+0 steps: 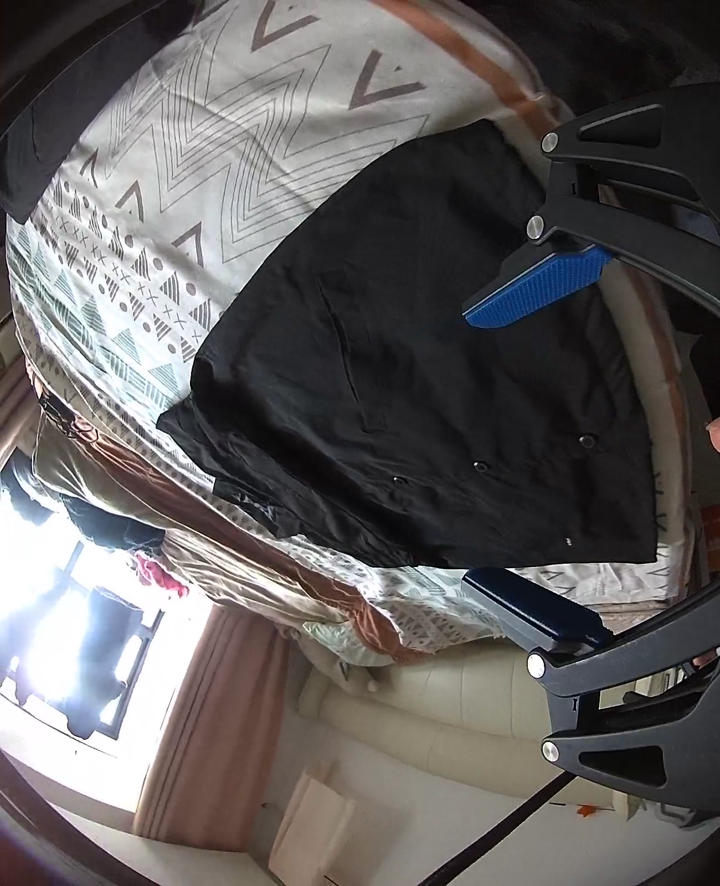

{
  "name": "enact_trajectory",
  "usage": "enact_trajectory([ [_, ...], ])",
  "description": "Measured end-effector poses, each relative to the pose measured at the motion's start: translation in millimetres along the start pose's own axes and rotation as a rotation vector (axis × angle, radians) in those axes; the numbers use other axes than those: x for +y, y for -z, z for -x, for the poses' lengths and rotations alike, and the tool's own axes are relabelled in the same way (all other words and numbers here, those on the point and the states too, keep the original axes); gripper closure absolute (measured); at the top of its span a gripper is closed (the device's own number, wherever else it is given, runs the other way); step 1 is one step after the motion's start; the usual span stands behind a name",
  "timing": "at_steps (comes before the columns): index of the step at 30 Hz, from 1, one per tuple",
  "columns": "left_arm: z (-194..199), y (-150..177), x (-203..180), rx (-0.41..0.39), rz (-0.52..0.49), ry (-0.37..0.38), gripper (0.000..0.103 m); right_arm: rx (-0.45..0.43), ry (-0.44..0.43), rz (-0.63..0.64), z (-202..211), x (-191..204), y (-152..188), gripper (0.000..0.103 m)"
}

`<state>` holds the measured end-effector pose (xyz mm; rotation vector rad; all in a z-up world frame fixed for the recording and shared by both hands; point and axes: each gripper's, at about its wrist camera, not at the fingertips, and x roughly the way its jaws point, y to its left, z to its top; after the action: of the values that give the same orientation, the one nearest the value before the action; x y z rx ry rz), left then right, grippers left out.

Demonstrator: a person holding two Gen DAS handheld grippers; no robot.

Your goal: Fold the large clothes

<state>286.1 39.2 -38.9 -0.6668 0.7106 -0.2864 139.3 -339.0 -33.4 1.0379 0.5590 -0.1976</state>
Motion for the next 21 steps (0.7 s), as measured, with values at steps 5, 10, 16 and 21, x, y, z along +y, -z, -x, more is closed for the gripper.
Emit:
enact_trajectory([
  [5, 20.0, 15.0, -8.0, 0.020, -0.042, 0.040, 0.000, 0.016, -0.021, -0.001, 19.5, -16.7, 16.5, 0.015],
  [10, 32.9, 16.0, 8.6, 0.041, -0.033, 0.045, 0.000, 0.010, -0.026, 0.000, 37.7, -34.8, 14.3, 0.015],
  [16, 32.9, 22.6, 30.6, 0.060, -0.052, 0.026, 0.009, 0.013, 0.013, 0.053, 52.9, -49.8, 9.8, 0.015],
  [21, 5.2, 31.8, 47.5, 0.133, -0.045, 0.023, 0.023, 0.014, 0.032, 0.078, 62.2, -67.2, 1.3, 0.015],
])
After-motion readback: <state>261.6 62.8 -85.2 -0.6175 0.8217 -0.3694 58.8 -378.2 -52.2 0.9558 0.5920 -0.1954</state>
